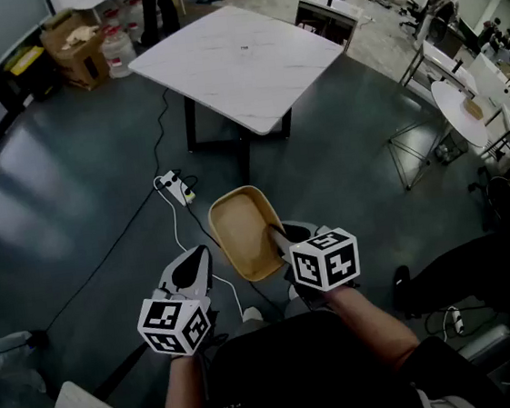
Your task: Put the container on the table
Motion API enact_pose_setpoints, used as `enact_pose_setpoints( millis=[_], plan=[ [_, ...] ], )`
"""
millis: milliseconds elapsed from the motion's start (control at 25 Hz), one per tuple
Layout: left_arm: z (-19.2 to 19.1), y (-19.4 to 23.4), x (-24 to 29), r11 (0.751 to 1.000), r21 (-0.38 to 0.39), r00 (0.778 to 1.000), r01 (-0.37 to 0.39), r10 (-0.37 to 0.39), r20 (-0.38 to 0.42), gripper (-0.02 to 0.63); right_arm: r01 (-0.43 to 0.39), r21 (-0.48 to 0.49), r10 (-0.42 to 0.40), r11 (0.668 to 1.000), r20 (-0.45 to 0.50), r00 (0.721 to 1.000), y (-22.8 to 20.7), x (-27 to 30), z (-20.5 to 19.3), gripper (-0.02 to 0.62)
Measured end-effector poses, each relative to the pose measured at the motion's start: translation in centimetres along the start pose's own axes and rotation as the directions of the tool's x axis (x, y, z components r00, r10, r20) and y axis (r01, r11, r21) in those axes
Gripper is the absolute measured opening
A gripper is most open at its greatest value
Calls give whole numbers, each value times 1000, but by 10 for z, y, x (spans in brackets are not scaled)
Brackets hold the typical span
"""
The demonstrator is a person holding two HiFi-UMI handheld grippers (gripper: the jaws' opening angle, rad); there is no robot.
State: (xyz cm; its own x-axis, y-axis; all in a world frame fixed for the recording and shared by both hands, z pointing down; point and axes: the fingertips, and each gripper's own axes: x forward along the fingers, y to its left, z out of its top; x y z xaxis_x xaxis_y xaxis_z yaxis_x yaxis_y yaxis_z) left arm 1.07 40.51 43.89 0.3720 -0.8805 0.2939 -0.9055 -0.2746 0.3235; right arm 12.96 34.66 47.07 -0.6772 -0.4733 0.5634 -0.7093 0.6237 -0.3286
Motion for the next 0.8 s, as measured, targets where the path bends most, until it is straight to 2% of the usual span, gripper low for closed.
enact_pose_setpoints(
  millis=[480, 800],
  plan=[
    [-6, 0, -7, 1000, -8, 1000, 5, -5, -19, -9, -7, 20, 7, 1000, 1, 1000, 4, 4, 3, 9],
    [0, 13, 26, 1000, -22, 1000, 10, -11, -29, -9, -8, 32, 9, 999, -2, 1000, -18, 27, 22, 9]
  ],
)
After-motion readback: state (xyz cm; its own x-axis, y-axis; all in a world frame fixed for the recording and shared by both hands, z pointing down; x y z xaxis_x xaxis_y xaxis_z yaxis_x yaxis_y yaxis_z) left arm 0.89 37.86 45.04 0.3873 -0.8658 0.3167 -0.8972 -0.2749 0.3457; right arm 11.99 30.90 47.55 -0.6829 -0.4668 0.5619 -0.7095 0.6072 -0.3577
